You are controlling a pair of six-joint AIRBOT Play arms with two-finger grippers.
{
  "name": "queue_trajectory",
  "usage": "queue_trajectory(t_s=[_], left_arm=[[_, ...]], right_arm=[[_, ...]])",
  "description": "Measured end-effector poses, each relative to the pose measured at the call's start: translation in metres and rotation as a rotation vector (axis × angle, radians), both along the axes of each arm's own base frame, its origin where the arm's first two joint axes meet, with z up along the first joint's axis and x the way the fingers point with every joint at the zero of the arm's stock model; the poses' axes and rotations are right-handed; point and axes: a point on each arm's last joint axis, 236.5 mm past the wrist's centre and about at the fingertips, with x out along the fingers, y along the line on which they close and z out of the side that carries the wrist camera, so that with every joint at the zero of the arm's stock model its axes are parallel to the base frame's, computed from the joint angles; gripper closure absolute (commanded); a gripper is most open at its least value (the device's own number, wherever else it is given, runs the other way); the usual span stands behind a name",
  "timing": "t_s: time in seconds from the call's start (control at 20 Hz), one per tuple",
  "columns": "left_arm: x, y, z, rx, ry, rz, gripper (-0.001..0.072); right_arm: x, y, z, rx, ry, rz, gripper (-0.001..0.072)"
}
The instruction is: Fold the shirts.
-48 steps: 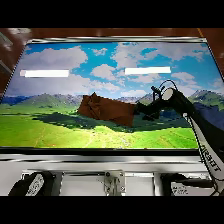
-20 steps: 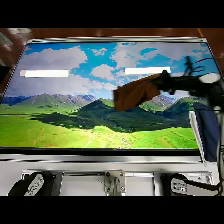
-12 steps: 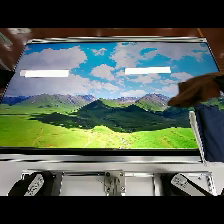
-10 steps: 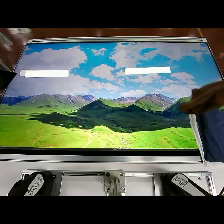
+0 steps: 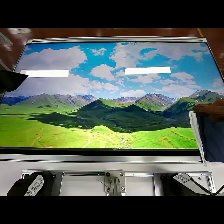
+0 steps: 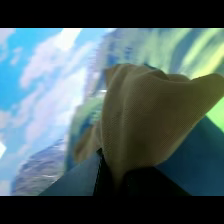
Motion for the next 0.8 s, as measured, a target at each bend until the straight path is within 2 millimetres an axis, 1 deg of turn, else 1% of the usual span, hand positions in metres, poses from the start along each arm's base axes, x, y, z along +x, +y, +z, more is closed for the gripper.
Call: queue_trajectory(t_s=[0.1,0.2,0.3,0.4,0.5,0.55,0.6,0.65,0.7,0.8], left_arm=[[0.001,-0.009,0.004,-0.032,-0.001,-0.004,0.0667],[0.001,-0.018,0.007,-0.059,-0.002,-0.018,0.0667],[0.000,-0.025,0.009,-0.071,-0.004,-0.031,0.0667],[-0.001,-0.033,0.011,-0.082,-0.006,-0.047,0.0667],[-0.002,-0.041,0.011,-0.086,-0.006,-0.066,0.0667],[-0.003,-0.044,0.012,-0.088,-0.007,-0.073,0.0667],[-0.003,-0.048,0.012,-0.091,-0.007,-0.082,0.0667],[-0.004,-0.051,0.012,-0.092,-0.007,-0.090,0.0667],[-0.005,-0.054,0.012,-0.092,-0.006,-0.100,0.0667],[-0.007,-0.059,0.013,-0.092,-0.007,-0.113,0.0667]], right_arm=[[-0.023,-0.011,-0.021,0.024,0.077,-0.070,0.0649],[-0.045,-0.012,-0.049,0.069,0.156,-0.116,0.0648],[-0.066,-0.006,-0.081,0.138,0.233,-0.156,0.0648],[-0.088,0.006,-0.114,0.221,0.313,-0.196,0.0647],[-0.106,0.022,-0.140,0.302,0.378,-0.226,0.0634],[-0.113,0.028,-0.149,0.335,0.401,-0.242,0.0536],[-0.117,0.032,-0.155,0.359,0.411,-0.264,0.0227],[-0.120,0.037,-0.158,0.378,0.423,-0.276,0.0034],[-0.122,0.040,-0.158,0.390,0.427,-0.280,0.0035],[-0.118,0.042,-0.151,0.383,0.402,-0.267,0.0035]])
